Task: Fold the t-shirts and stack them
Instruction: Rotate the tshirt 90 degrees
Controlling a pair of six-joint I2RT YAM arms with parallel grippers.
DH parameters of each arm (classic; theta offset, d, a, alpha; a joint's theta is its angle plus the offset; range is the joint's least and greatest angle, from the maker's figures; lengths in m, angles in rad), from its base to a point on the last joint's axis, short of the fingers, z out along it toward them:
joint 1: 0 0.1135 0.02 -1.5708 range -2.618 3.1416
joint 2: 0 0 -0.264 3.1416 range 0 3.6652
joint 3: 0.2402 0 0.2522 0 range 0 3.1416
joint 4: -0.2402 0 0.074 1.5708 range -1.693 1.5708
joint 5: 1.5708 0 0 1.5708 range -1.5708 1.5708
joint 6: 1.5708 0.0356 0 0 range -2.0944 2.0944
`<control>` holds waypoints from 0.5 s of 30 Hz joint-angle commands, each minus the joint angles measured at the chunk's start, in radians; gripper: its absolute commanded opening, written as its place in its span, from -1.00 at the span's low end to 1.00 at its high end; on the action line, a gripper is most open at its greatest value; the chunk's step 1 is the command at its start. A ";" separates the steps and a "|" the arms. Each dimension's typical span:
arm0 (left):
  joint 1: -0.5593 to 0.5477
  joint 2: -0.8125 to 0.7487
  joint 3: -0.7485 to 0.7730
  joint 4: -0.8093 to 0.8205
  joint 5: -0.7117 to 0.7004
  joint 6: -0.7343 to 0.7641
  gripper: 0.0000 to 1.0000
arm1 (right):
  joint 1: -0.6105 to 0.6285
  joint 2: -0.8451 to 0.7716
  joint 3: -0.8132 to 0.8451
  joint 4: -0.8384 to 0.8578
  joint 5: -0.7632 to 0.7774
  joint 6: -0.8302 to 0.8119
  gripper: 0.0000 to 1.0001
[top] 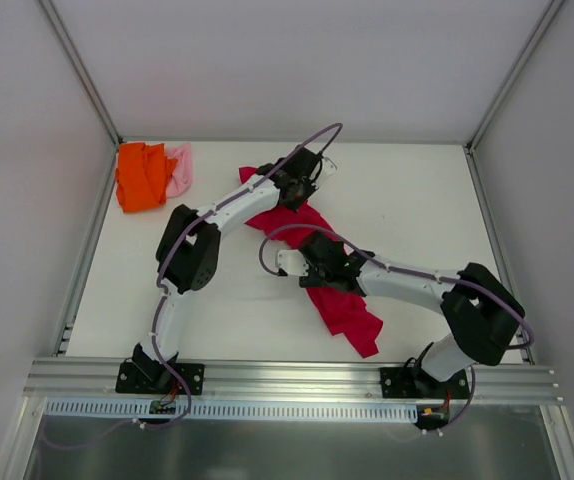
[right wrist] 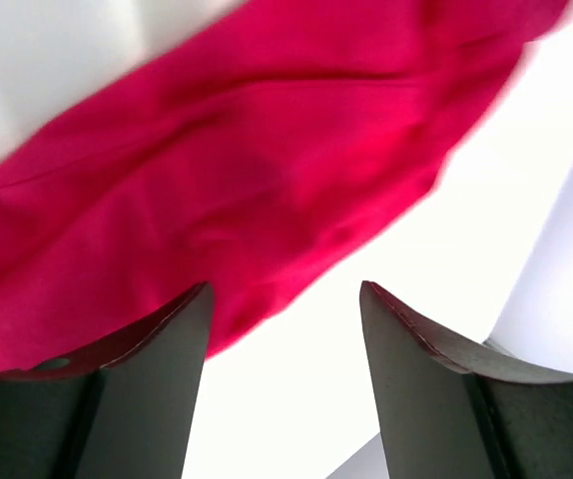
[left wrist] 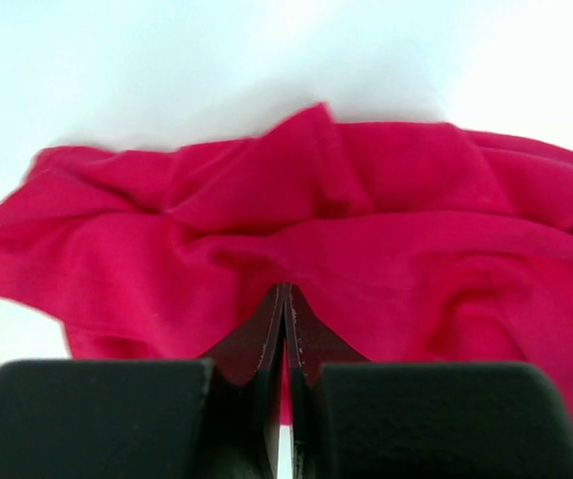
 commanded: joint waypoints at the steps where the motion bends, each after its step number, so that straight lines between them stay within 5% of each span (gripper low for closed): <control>1: -0.003 -0.074 -0.005 0.040 -0.037 0.006 -1.00 | -0.018 -0.072 0.022 0.069 0.011 -0.014 0.27; 11: 0.082 -0.037 -0.002 0.027 -0.155 -0.051 -0.95 | -0.111 -0.186 -0.013 0.090 0.035 -0.011 0.33; 15: 0.132 0.040 0.114 -0.093 -0.196 -0.140 -1.00 | -0.182 -0.227 -0.021 0.063 0.019 0.019 -0.51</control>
